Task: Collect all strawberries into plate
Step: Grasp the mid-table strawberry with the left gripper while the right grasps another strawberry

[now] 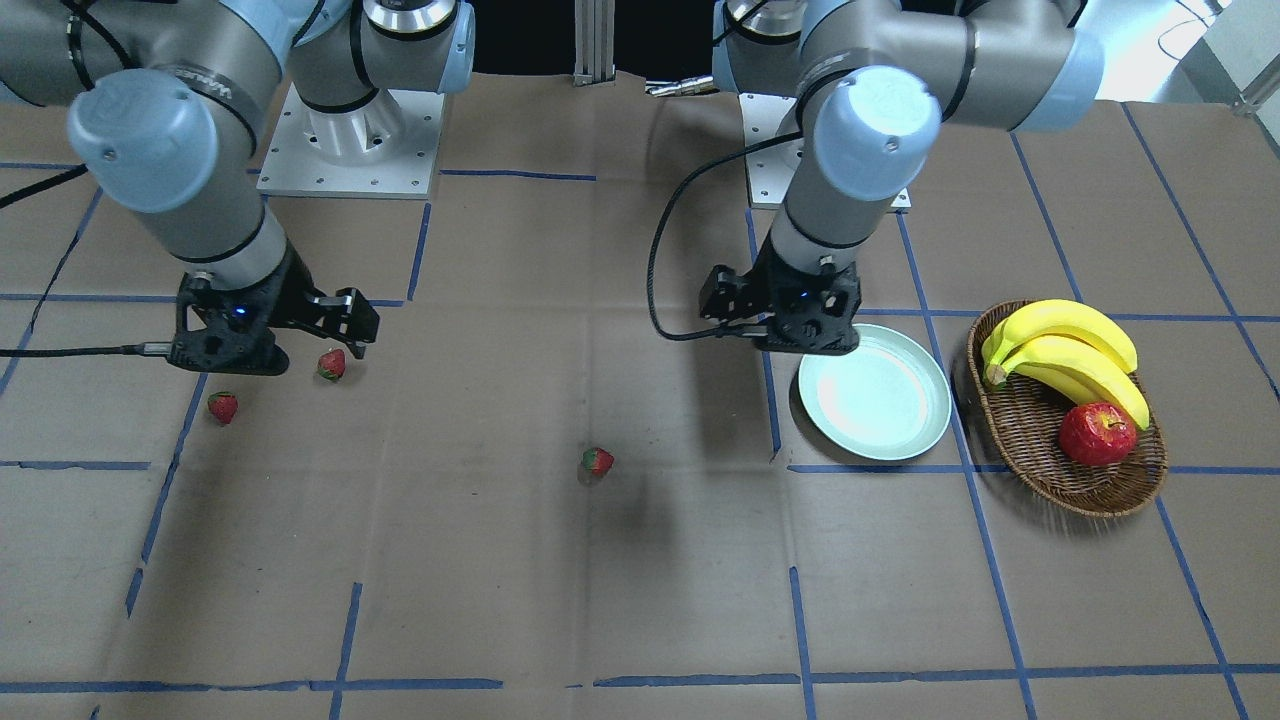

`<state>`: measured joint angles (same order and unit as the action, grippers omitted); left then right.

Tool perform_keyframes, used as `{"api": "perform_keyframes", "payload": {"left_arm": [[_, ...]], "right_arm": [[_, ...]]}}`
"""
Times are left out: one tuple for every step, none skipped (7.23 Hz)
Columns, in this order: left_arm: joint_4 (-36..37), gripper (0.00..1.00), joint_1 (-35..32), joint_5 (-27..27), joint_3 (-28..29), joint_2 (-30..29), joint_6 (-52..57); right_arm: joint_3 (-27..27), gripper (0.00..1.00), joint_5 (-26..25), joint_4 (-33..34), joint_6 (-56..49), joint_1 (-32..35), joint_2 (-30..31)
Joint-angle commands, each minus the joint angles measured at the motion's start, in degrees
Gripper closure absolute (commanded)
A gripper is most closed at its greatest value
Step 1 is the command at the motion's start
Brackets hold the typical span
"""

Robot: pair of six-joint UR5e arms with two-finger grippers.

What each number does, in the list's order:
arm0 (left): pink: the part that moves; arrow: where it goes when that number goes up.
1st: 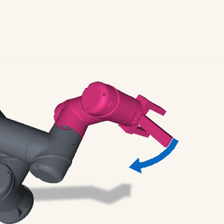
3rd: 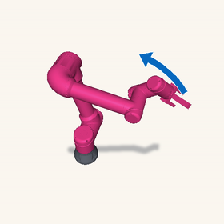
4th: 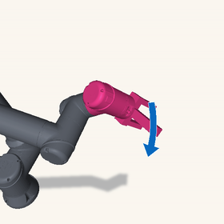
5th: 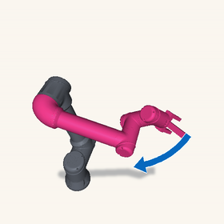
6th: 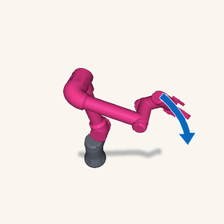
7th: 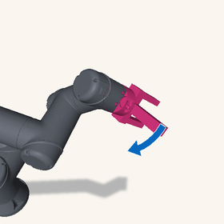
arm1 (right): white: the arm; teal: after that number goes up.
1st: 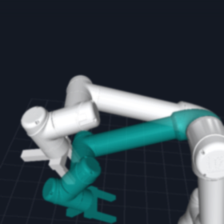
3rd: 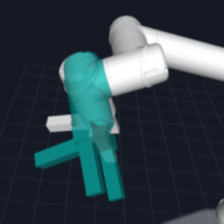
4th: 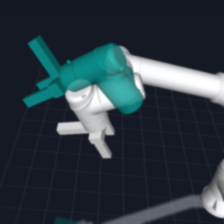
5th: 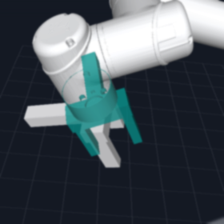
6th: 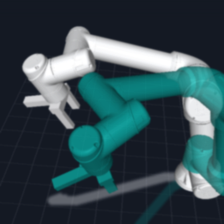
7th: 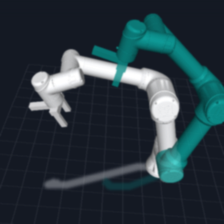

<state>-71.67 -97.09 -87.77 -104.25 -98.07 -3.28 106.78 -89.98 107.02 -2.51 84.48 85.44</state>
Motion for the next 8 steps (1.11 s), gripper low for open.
{"api": "perform_keyframes", "payload": {"left_arm": [[8.12, 0.0, -7.47, 0.41, 3.25, -9.04, -5.83], [8.12, 0.02, -8.28, 3.63, 5.62, -11.77, -6.21], [8.99, 0.02, -8.55, 3.92, 6.86, -14.49, -6.21], [12.48, 0.03, -9.07, 4.1, 6.7, -17.31, -6.21], [14.34, 0.03, -10.12, 4.01, 7.13, -19.6, -6.21], [15.23, 0.03, -10.48, 4.01, 6.96, -20.49, -6.21], [16.37, 0.04, -11.01, 4.45, 7.05, -21.98, -6.21], [18.3, 0.08, -11.1, 4.54, 7.05, -23.04, -6.21]], "right_arm": [[13.74, 0.0, 0.24, 11.64, -5.57, -6.08, 3.5], [19.98, 0.0, 0.76, 21.99, -5.66, -6.08, 3.24], [24.4, 0.0, 1.12, 26.7, -4.88, -5.99, 2.28], [25.05, 0.0, 1.21, 29.79, -4.87, -5.99, -0.34], [25.41, 0.01, 1.21, 32.0, -3.74, -5.99, -3.5], [25.15, 0.01, 1.12, 33.24, -3.56, -5.99, -5.7], [25.15, 0.01, 0.69, 33.95, -3.64, -5.99, -5.38], [25.15, 0.02, 0.42, 33.52, -3.82, -6.08, -5.11]]}}
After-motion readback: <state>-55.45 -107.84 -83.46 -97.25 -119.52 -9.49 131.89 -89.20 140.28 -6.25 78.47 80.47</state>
